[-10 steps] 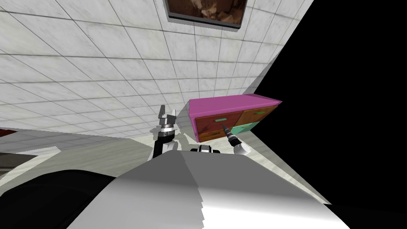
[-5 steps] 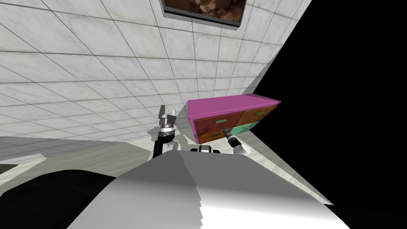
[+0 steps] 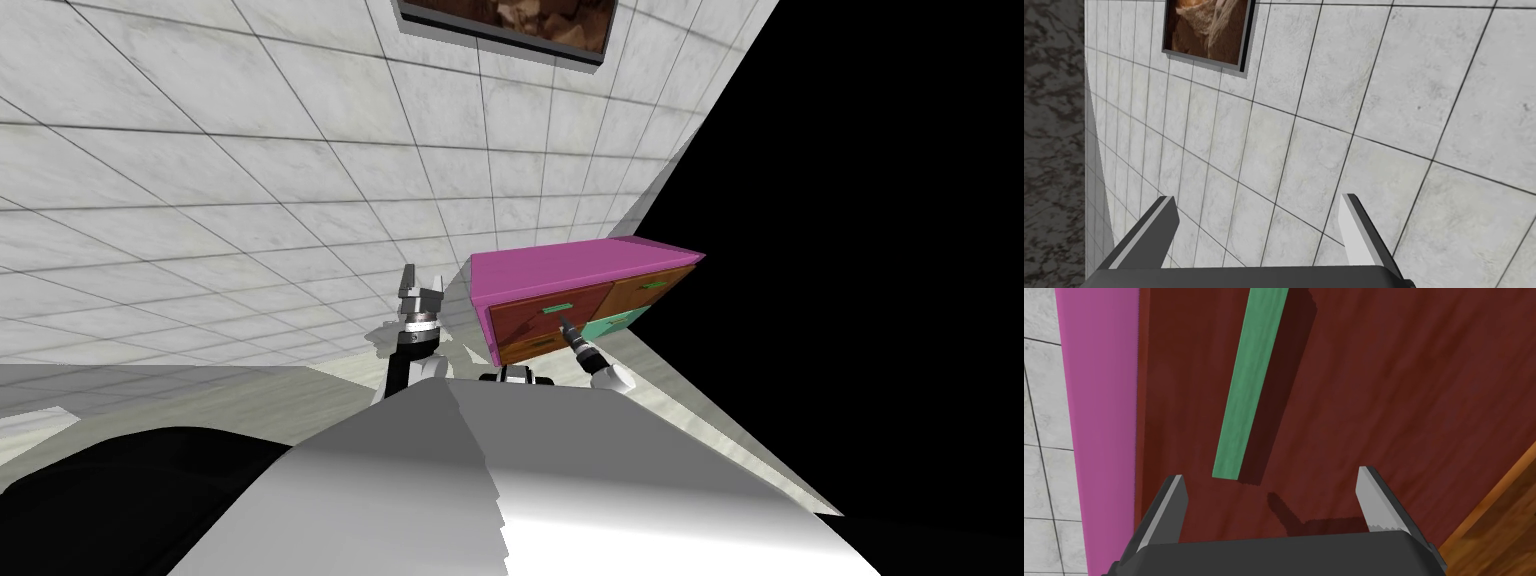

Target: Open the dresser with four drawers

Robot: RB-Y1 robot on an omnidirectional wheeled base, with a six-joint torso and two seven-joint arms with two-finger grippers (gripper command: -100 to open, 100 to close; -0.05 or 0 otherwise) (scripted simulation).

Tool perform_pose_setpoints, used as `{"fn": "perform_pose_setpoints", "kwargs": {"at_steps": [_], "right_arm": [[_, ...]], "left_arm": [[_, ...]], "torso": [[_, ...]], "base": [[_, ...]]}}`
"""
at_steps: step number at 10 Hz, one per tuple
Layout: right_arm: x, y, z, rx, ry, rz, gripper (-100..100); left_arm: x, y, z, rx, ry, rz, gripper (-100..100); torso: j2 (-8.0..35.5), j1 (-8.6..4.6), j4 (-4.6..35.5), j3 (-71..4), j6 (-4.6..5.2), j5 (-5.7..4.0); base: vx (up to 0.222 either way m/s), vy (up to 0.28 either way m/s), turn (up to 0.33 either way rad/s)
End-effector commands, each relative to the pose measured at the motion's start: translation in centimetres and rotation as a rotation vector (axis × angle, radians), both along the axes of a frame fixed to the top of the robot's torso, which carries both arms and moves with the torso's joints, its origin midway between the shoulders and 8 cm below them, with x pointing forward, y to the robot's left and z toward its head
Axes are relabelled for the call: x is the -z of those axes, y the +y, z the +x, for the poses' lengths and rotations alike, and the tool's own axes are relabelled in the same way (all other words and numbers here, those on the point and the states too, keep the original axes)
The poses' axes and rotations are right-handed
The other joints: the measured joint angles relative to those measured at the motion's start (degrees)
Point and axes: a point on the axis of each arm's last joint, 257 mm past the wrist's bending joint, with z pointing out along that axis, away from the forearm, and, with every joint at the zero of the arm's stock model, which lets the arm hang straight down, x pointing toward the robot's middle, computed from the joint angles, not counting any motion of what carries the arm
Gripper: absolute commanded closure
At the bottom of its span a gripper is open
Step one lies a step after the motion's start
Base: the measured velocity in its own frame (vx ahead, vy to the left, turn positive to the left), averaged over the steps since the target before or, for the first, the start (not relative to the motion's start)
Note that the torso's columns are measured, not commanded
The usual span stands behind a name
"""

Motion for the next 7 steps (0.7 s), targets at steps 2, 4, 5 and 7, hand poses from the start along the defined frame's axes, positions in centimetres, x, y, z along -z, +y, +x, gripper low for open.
{"fn": "perform_pose_setpoints", "kwargs": {"at_steps": [2,4,5,7], "right_arm": [[-0.1,0.9,-0.5,-0.025,-0.012,0.095,-100],[-0.4,2.2,-0.5,-0.022,-0.02,0.156,-100],[-0.5,3.0,-0.5,-0.019,-0.025,0.191,-100],[-1.0,4.8,-0.4,-0.009,-0.035,0.265,-100]], "left_arm": [[0.0,0.0,0.0,0.0,0.0,0.0,0],[0.0,0.0,0.0,0.0,0.0,0.0,0],[0.0,0.0,0.0,0.0,0.0,0.0,0],[0.0,0.0,0.0,0.0,0.0,0.0,0]], "torso": [[0.02,0.0,0.01,0.01,0.0,0.0],[0.03,-0.05,0.01,0.01,-0.01,-0.01],[0.06,-0.1,0.02,0.03,0.0,-0.02],[0.08,-0.06,0.02,0.05,0.0,-0.02]], "base": [[0.069,0.042,-0.067],[0.058,0.027,-0.026],[0.042,0.009,-0.022],[0.026,0.01,-0.024]]}}
